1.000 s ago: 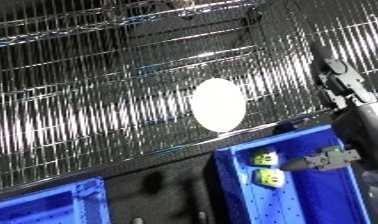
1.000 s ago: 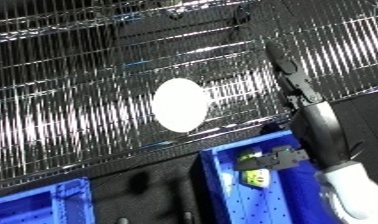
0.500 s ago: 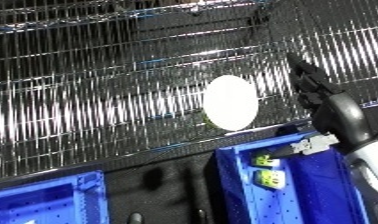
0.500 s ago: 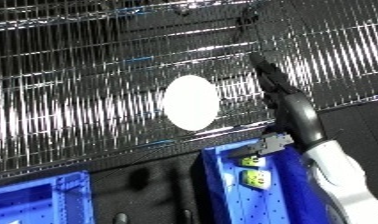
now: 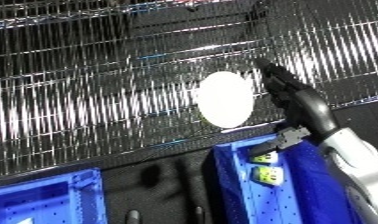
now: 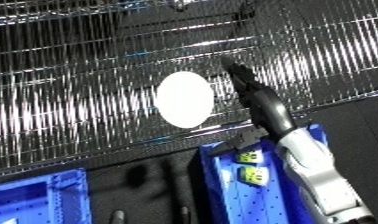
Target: Pick up the object and place it into the box
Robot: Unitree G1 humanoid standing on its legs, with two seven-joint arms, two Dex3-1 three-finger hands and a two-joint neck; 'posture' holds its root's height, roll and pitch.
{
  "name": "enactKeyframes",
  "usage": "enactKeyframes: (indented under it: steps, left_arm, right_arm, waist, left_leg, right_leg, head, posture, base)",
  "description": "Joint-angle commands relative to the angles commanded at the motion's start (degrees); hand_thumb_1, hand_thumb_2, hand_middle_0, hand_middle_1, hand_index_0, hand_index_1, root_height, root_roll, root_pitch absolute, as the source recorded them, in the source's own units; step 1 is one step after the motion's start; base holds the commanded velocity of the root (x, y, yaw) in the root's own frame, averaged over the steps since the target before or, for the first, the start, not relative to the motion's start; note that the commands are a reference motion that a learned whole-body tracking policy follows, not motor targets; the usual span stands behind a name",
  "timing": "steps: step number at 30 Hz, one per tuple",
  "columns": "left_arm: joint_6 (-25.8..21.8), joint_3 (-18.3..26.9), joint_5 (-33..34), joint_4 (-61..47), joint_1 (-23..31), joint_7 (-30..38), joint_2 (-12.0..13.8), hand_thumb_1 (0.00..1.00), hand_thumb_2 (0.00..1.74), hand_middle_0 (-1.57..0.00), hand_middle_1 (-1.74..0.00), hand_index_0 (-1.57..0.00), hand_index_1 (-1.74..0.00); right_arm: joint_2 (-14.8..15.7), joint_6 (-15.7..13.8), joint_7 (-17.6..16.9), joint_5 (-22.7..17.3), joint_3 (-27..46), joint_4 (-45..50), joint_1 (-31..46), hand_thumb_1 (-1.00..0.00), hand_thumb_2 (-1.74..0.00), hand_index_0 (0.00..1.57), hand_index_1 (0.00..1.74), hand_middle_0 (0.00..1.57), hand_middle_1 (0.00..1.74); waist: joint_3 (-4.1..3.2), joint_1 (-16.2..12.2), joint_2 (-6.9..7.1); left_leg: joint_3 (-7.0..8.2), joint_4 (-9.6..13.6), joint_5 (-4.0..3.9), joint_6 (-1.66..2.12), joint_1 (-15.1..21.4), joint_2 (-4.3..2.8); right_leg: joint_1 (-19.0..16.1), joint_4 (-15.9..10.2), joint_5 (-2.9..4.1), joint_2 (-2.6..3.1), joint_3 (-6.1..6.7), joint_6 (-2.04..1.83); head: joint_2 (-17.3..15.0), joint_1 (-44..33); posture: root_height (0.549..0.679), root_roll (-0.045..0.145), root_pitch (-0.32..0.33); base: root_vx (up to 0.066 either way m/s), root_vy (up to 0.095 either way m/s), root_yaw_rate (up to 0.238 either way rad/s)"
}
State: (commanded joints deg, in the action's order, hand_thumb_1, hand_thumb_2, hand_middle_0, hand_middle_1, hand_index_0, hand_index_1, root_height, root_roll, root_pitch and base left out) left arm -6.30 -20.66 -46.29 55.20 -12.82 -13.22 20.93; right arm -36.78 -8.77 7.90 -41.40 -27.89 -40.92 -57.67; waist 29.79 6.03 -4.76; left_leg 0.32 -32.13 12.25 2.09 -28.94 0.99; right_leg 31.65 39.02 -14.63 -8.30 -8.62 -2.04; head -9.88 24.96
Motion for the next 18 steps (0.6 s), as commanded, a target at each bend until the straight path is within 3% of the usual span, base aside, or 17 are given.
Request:
enactKeyframes:
  steps: [12, 18]
  left_arm:
    - [0.5, -1.3, -0.8, -2.2, 0.8, 0.5, -0.7, 0.00, 0.00, 0.00, 0.00, 0.00, 0.00]
    - [0.4, -1.7, -1.2, -2.9, 1.3, 0.5, -0.9, 0.00, 0.00, 0.00, 0.00, 0.00, 0.00]
  right_arm:
    - [2.5, 0.5, 0.6, 0.0, -1.3, -0.2, -3.4, 0.00, 0.00, 0.00, 0.00, 0.00, 0.00]
    - [3.8, 0.6, 0.9, -0.4, -1.9, 0.0, -4.6, -0.30, -0.52, 0.47, 0.52, 0.47, 0.52]
  waist:
    - [0.00, 1.2, -1.00]
    - [0.00, 1.7, -1.57]
  left_leg:
    - [-0.26, 0.2, -0.35, 0.01, -0.7, 0.46]
    - [-0.37, 0.3, -0.60, -0.03, -1.3, 0.77]
  right_leg:
    - [0.8, 0.5, 0.00, -0.62, -0.35, 0.10]
    - [1.6, 0.9, -0.04, -0.83, -0.42, 0.13]
  head:
    - [0.4, 1.4]
    - [0.4, 1.8]
  posture:
    - [0.642, 0.071, 0.131]
    - [0.642, 0.073, 0.138]
  base:
    - [0.016, 0.023, 0.041]
    - [0.002, 0.025, 0.043]
